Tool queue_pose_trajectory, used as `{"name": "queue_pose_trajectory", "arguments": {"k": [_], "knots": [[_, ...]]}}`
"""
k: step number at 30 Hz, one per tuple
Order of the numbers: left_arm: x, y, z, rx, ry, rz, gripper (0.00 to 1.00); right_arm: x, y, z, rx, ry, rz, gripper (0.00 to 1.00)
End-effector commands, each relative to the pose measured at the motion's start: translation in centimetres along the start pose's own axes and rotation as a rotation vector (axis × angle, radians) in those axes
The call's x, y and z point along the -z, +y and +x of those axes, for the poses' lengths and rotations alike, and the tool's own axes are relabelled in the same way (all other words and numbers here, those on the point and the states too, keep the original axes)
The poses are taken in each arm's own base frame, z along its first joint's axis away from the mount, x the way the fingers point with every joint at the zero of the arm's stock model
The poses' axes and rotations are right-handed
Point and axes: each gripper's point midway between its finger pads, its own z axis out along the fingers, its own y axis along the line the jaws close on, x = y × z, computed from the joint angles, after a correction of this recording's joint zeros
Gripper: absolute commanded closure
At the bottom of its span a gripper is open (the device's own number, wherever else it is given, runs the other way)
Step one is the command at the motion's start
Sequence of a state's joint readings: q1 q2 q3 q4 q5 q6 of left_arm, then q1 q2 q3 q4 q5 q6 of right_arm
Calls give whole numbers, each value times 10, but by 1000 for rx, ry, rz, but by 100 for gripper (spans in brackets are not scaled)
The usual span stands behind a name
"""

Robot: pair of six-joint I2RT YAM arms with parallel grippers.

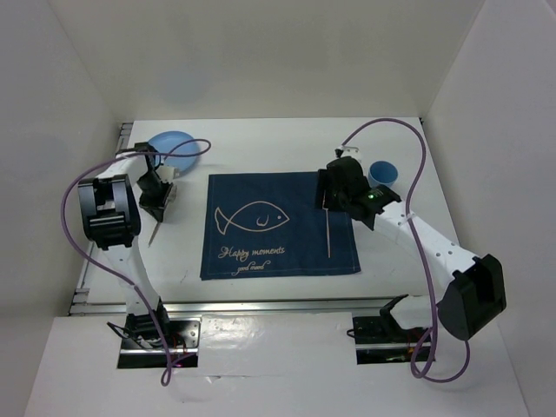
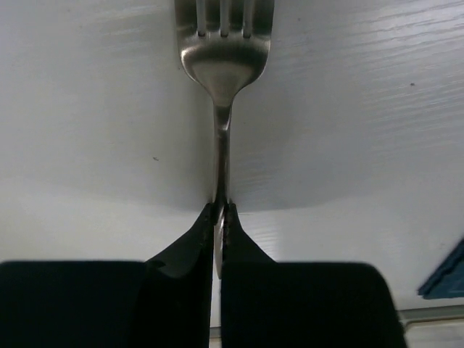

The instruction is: Set the dinner table for one person

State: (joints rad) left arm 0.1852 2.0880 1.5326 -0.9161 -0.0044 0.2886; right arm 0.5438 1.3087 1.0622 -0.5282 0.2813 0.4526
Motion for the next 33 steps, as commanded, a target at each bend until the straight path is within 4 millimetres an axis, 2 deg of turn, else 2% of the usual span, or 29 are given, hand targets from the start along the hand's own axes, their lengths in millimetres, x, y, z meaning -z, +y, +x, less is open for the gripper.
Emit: {"name": "queue_pose_trajectory", "arguments": {"k": [1,4,7,10,11,16,17,19,20,22,25,29,30,33], "knots": [[3,-44,3,116,-12,213,100,26,4,-28,-33,-98,-22,29],[41,-47,-10,199,-120,194,100,29,-3,-22,-34,-103,-11,29],[82,-39,-25,289,-231,132,100,27,-4,-19,-42,-95,-7,29],[104,-53,-28,371,-296,159,100,30,-5,-21,-54,-107,-4,29],[118,-60,-27,389,-328,147,100,30,-5,-21,-54,-107,-4,29],[106,-109,0,375,-284,57,100,31,-8,-18,-72,-105,7,29],[102,-133,5,334,-256,70,100,31,-9,-16,-78,-96,12,29],[99,-152,8,285,-244,70,100,32,-9,-14,-89,-96,11,29],[96,-169,9,234,-232,77,100,32,-11,-12,-86,-89,16,29],[98,-185,5,228,-210,85,100,32,-10,-12,-97,-89,15,29],[94,-194,3,280,-202,37,100,35,-16,-10,-97,-76,44,29],[73,-206,0,320,-163,13,100,42,-21,-14,-100,-92,61,29],[61,-212,7,309,-123,3,100,42,-24,-13,-108,-94,79,29],[46,-215,12,315,-91,-52,100,44,-26,-16,-111,-107,84,29]]}}
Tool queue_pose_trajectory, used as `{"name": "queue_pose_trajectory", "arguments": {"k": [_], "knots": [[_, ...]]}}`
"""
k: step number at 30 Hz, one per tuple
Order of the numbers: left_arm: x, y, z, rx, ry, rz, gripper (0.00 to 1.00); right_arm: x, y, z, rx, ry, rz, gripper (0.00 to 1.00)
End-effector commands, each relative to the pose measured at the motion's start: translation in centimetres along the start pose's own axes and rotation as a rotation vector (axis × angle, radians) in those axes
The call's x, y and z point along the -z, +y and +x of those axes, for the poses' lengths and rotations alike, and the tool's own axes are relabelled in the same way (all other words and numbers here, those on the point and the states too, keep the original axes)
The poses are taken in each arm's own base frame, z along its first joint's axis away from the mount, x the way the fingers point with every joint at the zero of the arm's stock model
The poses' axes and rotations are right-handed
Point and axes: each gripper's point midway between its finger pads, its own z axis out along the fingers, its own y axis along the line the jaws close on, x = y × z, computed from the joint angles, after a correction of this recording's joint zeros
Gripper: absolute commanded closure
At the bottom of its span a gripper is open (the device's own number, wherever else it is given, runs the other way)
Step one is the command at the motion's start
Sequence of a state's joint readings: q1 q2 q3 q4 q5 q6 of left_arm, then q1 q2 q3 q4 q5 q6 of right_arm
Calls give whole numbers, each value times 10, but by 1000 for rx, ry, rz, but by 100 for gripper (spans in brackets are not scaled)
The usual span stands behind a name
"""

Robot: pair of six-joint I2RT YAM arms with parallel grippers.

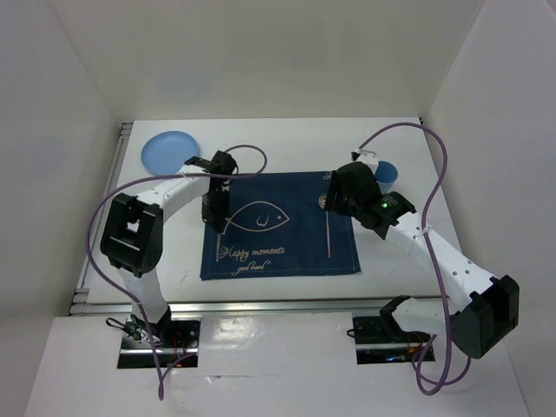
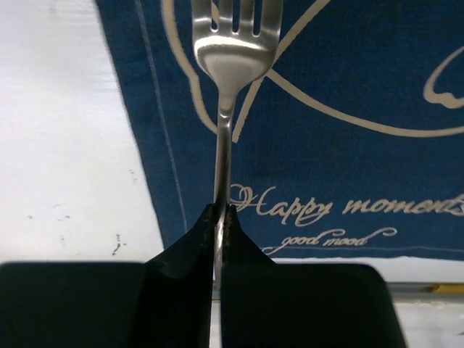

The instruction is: Set the dinner table for one person

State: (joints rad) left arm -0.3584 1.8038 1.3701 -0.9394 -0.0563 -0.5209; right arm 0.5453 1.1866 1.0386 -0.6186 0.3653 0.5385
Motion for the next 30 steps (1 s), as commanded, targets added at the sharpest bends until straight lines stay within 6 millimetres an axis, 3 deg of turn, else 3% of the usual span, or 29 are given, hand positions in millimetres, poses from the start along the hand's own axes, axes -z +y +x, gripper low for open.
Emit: {"name": "queue_pose_trajectory", "arguments": {"k": [1,7,13,21,27,29,30], "knots": [[-15,-5,3,53,20,-66,100,13,-4,-14,-35,-58,15,29],[-32,-9,-5,72,32,-79,100,8,-7,-5,-24,-36,30,29],[-46,-4,11,79,78,-95,100,-1,-5,-1,-15,-18,41,29],[-42,-8,16,81,93,-67,100,-4,-3,-3,-6,-18,42,29],[-51,-3,14,57,90,-91,100,-4,-3,-3,-6,-18,42,29],[-51,-6,16,49,101,-71,99,-4,-6,-2,-2,-16,54,29],[-51,-9,14,28,97,-53,89,-2,-7,-2,-2,-16,54,29]]}}
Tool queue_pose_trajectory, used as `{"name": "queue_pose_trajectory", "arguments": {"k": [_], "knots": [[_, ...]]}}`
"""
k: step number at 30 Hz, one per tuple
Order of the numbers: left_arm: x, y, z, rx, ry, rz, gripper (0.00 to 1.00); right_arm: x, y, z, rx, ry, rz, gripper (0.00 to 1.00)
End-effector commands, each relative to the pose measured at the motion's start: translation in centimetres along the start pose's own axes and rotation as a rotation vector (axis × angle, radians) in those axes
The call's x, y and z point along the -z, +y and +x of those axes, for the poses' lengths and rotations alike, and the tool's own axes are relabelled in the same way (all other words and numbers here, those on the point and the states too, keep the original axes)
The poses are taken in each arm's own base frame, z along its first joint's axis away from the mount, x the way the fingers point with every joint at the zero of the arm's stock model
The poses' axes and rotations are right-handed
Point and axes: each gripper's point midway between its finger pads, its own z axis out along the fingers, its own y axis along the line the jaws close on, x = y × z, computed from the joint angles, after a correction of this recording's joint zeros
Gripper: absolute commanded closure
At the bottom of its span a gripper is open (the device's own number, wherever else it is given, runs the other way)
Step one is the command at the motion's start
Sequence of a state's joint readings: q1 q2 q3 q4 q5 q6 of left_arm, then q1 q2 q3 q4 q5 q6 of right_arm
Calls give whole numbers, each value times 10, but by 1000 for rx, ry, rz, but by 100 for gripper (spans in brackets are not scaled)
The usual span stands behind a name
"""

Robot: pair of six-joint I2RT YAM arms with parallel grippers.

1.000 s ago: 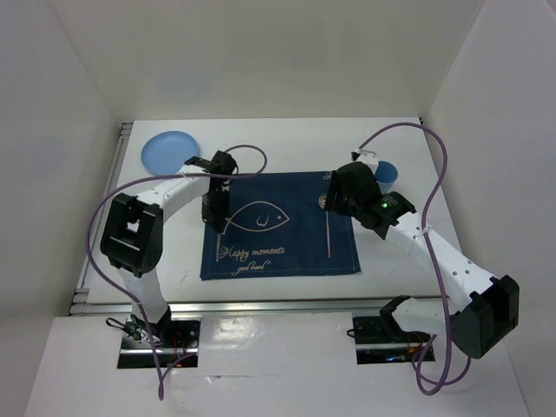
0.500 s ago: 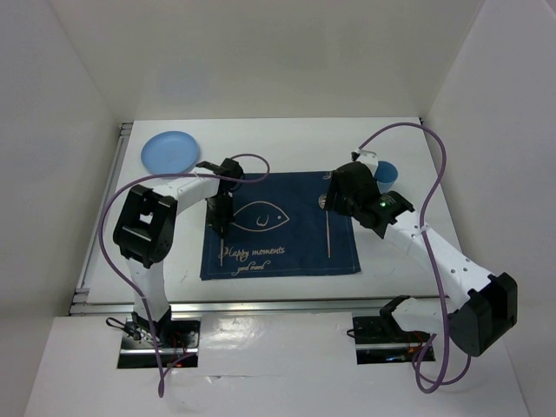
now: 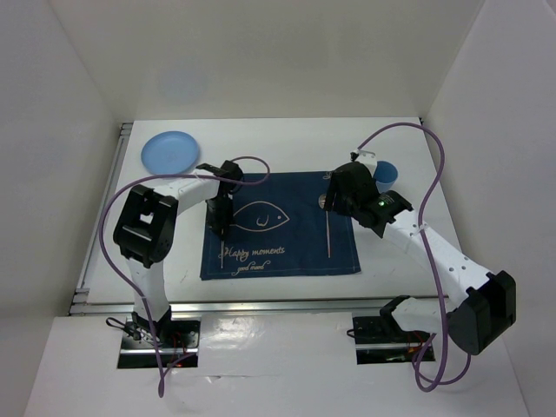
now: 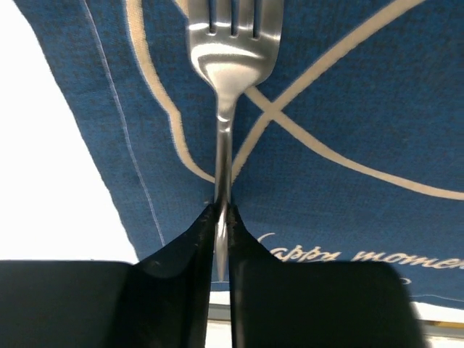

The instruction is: Set the dinner table for one person

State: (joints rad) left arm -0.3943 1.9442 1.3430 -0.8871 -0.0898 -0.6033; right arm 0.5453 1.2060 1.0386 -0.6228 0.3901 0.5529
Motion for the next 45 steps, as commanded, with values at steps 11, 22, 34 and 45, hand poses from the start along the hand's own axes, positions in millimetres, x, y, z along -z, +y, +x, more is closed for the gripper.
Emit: {"name": "queue_pose_trajectory", "arguments": {"k": [11,22,34,45], "knots": [[27,-9,-5,-56,-82,103,57,9,-4,-6,-10,-29,15,29],[143,52,-136,-128,-544,127,58,5,39,-26,45,-26,-146,28],[135,232,-290,425,-764,97,44,-32,89,-37,109,12,-257,28],[9,244,-310,409,-546,174,42,-48,72,-2,139,125,-182,28]]}}
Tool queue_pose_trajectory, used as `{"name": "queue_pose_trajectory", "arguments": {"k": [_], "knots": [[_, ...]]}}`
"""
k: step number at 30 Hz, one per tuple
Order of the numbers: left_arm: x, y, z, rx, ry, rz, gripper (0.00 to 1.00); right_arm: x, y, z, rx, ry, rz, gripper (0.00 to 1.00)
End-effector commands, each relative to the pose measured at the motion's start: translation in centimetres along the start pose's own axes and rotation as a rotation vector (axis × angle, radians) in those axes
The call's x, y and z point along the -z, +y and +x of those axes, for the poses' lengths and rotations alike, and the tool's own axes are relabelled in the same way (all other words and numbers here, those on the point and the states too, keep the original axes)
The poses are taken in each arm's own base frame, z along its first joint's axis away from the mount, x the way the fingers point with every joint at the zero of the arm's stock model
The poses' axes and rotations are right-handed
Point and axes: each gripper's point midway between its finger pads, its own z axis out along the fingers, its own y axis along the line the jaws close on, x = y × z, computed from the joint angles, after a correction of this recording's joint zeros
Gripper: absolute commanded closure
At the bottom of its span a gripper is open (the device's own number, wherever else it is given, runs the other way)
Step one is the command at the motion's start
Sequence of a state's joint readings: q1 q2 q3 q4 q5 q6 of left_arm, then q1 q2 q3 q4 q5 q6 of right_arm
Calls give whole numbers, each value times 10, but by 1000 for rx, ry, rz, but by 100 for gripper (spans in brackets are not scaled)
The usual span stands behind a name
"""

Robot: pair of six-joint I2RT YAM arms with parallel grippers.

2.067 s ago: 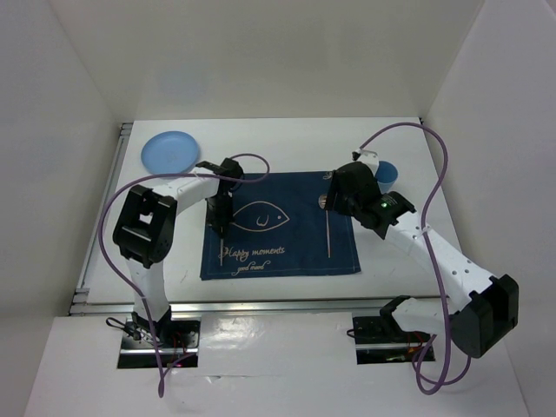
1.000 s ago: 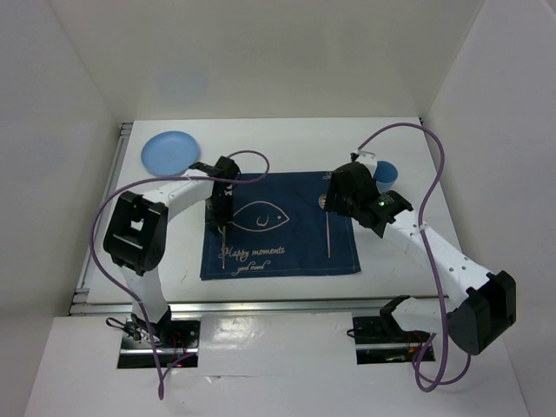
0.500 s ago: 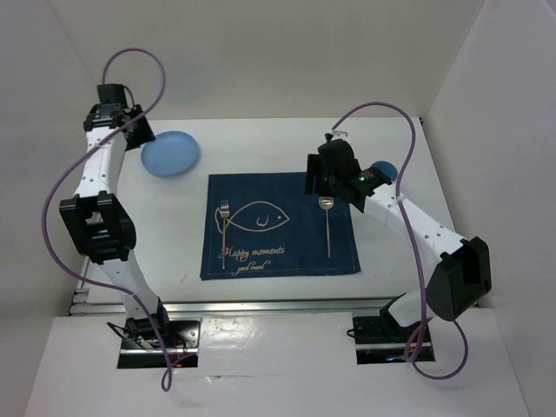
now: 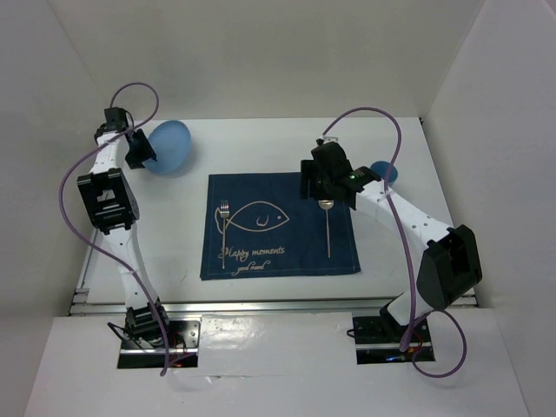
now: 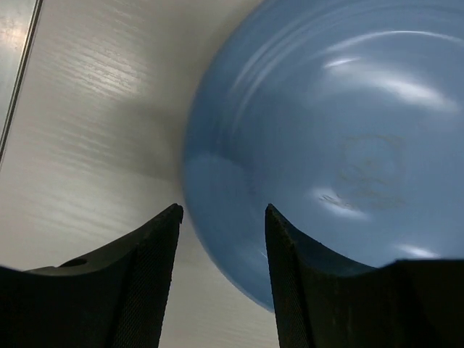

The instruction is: Set the dinner table for one person

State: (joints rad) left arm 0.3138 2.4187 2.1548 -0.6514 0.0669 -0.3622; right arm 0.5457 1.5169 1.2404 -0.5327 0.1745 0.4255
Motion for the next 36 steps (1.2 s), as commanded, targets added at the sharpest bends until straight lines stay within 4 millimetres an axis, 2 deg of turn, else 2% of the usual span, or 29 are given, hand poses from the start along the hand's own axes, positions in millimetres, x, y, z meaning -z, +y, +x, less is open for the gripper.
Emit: {"name": "queue_pose_trajectory", "arguments": {"k": [1,3,4,5,7,8,10,11,12,14,15,18,19,21,22,24,25,29,33,36], "knots": [[-11,-1,-3,-8,8,4,42,2,2,2,-3,1,-3,28],[-16,-4,3,-6,35,26,41,3,1,-1,-3,-4,4,28],[-26,1,14,-14,68,17,41,1,0,4,-11,16,14,28],[-28,1,12,-14,69,17,41,2,-1,3,-21,14,25,28],[-39,10,34,-5,144,-14,43,3,-2,5,-28,23,30,28],[-37,9,31,-6,135,-12,44,4,-1,1,-30,15,26,28],[-38,9,41,-14,164,1,44,5,-2,4,-28,24,31,28],[-35,4,34,-30,134,26,45,5,-2,4,-28,24,31,28],[-40,5,44,-27,154,37,47,5,-2,4,-28,24,31,28],[-36,-4,40,-48,146,90,57,6,-2,1,-37,18,40,28],[-41,-4,39,-48,146,90,71,8,-2,-1,-37,18,40,28],[-45,-8,44,-52,183,119,93,8,-2,-4,-37,15,51,28],[-46,-11,52,-45,213,146,99,8,-4,-2,-34,26,56,28],[-44,-19,54,-41,224,190,100,9,-7,-1,-32,28,71,28],[-47,-19,66,-33,257,201,100,9,-8,-1,-32,24,79,28],[-37,-31,64,-14,256,263,100,11,-8,-3,-34,16,75,28],[-35,-28,66,0,263,285,100,14,-7,-5,-35,8,71,28],[-14,-52,61,97,299,465,100,15,-8,-3,-55,15,76,28],[20,-70,38,192,291,668,100,18,-8,-3,-64,14,76,28],[43,-82,24,176,264,724,100,26,-7,-9,-68,-3,66,28]]}}
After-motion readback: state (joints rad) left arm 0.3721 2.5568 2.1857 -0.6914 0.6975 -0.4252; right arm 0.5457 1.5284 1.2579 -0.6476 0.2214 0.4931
